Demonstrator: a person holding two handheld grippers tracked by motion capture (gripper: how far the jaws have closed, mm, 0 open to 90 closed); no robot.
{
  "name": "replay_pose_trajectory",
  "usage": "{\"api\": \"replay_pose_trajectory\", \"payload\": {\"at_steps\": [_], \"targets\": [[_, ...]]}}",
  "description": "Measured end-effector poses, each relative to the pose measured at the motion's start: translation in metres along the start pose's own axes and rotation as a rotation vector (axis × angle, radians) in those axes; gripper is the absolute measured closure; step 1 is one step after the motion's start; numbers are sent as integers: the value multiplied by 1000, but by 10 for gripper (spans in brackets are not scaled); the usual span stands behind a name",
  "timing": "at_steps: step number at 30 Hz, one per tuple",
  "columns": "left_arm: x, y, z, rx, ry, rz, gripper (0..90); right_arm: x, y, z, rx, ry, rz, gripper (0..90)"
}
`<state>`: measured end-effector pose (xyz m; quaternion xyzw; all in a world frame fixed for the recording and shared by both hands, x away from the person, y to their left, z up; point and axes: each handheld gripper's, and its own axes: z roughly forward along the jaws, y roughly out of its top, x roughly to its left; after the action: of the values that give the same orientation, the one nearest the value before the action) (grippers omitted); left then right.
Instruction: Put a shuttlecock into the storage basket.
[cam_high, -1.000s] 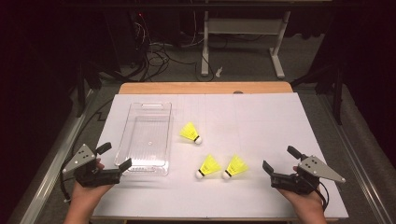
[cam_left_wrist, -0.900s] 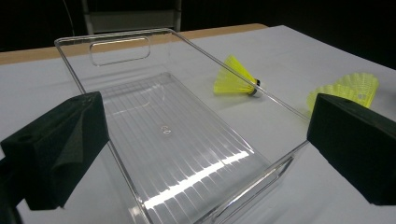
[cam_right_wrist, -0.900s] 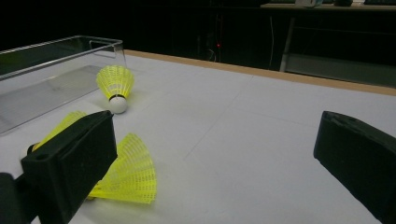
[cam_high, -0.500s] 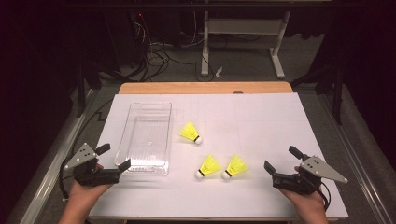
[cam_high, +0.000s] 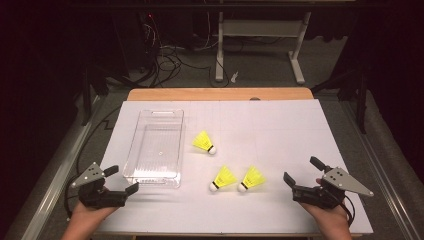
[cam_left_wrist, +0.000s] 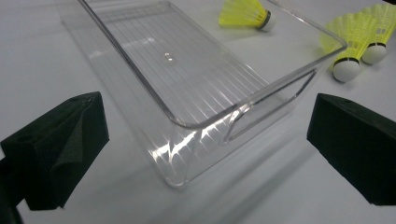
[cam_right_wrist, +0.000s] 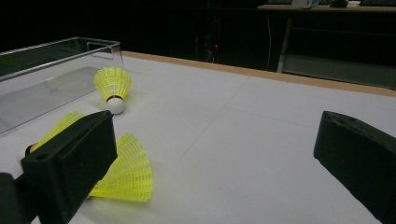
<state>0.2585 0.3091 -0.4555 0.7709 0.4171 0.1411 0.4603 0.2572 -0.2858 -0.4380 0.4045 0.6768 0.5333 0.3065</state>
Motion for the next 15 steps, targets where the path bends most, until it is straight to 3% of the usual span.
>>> {"api": "replay_pose_trajectory", "payload": {"at_steps": [6, 15], "targets": [[1, -10, 6, 95, -6, -13, 1, 1, 0, 0, 3, 1, 0, 1], [2, -14, 10, 197, -7, -41, 1, 1, -1, 1, 6, 4, 0, 1]]}}
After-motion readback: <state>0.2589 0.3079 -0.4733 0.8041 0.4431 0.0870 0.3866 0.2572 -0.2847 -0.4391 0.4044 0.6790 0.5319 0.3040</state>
